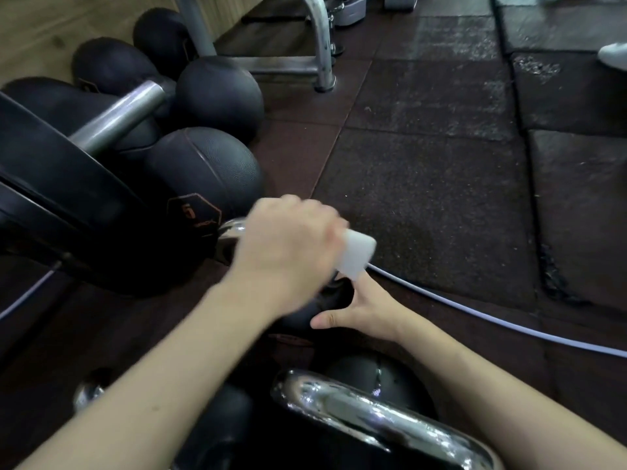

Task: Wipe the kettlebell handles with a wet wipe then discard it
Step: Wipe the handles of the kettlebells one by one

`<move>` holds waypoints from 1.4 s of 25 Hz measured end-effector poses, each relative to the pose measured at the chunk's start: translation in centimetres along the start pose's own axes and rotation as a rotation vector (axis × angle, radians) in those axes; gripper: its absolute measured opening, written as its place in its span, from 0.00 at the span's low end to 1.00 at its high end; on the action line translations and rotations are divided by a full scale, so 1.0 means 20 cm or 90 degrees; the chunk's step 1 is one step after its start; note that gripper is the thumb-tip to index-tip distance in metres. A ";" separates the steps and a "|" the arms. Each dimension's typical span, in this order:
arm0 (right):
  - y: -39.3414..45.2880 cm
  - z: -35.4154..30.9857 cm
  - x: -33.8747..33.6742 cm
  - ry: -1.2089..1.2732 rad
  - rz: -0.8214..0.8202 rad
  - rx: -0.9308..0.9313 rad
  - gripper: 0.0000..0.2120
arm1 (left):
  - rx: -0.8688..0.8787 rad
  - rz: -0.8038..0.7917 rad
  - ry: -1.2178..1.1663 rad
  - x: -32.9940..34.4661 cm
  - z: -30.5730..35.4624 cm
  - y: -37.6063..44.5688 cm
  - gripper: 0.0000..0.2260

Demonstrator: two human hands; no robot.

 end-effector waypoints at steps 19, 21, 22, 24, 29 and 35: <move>0.01 0.01 -0.01 0.028 0.012 0.004 0.45 | -0.414 0.004 -0.437 0.14 -0.60 -0.27 0.18; 0.01 0.00 0.00 0.029 0.011 -0.006 0.45 | -0.310 -0.017 -0.296 0.08 -0.46 -0.19 0.16; 0.01 -0.01 0.00 0.029 0.011 -0.014 0.46 | -0.232 0.001 -0.163 0.03 -0.37 -0.13 0.16; 0.01 -0.03 -0.01 0.027 0.009 -0.017 0.49 | -0.081 0.013 0.030 -0.03 -0.12 -0.02 0.16; -0.01 -0.08 0.02 -0.026 -0.028 -0.034 0.49 | 0.147 0.047 0.087 0.09 0.28 0.03 0.08; 0.01 -0.03 0.00 0.020 -0.001 -0.022 0.53 | 0.027 0.102 0.028 0.03 0.03 -0.09 0.15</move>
Point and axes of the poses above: each hand's wrist, its own y-axis towards the middle knuckle, its own x-axis out of the palm, z = x × y, the point moved 7 cm from there along y, towards the middle knuckle, and after that the axes turned 4 degrees about z, right-handed, at the moved point
